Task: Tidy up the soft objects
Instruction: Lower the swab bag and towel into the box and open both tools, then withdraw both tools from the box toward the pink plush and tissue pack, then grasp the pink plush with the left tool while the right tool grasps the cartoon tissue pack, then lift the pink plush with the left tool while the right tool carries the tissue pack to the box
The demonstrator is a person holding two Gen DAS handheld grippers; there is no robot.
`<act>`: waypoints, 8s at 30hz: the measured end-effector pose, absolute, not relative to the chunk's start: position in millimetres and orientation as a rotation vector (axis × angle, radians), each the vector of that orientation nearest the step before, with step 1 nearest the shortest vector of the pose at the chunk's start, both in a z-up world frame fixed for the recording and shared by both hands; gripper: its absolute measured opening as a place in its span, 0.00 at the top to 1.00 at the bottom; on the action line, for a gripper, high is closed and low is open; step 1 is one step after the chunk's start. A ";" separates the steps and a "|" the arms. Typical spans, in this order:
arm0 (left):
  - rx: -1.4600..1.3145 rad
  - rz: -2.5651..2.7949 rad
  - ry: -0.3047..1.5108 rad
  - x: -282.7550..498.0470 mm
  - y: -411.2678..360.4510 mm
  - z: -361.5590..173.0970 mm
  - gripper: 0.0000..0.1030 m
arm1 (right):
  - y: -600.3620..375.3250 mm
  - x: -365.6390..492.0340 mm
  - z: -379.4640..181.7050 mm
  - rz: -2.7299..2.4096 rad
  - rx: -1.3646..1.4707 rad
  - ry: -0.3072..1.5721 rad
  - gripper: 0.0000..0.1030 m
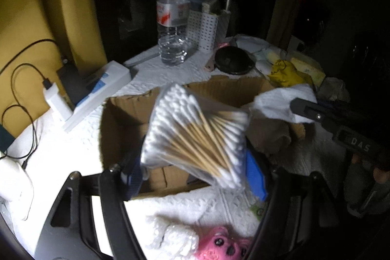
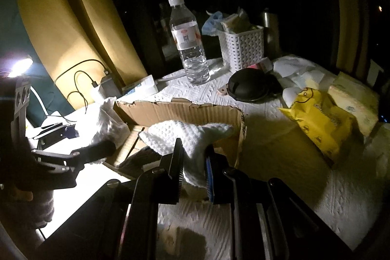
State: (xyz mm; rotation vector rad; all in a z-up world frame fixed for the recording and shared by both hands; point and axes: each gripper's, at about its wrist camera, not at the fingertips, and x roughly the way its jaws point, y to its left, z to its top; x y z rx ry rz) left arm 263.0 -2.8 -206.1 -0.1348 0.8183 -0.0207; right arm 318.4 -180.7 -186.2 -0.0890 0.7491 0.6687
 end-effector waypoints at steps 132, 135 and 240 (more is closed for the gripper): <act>-0.236 0.025 1.005 161.7 -23.0 -269.5 0.09 | -173.0 225.9 -276.3 0.611 -0.186 0.926 0.29; -0.234 0.016 1.027 169.4 -28.7 -276.1 0.09 | -180.1 227.3 -274.6 0.614 -0.171 0.925 0.31; -0.162 -0.097 0.756 250.6 4.1 -183.2 0.63 | -174.8 307.3 -207.4 0.561 -0.113 0.800 0.18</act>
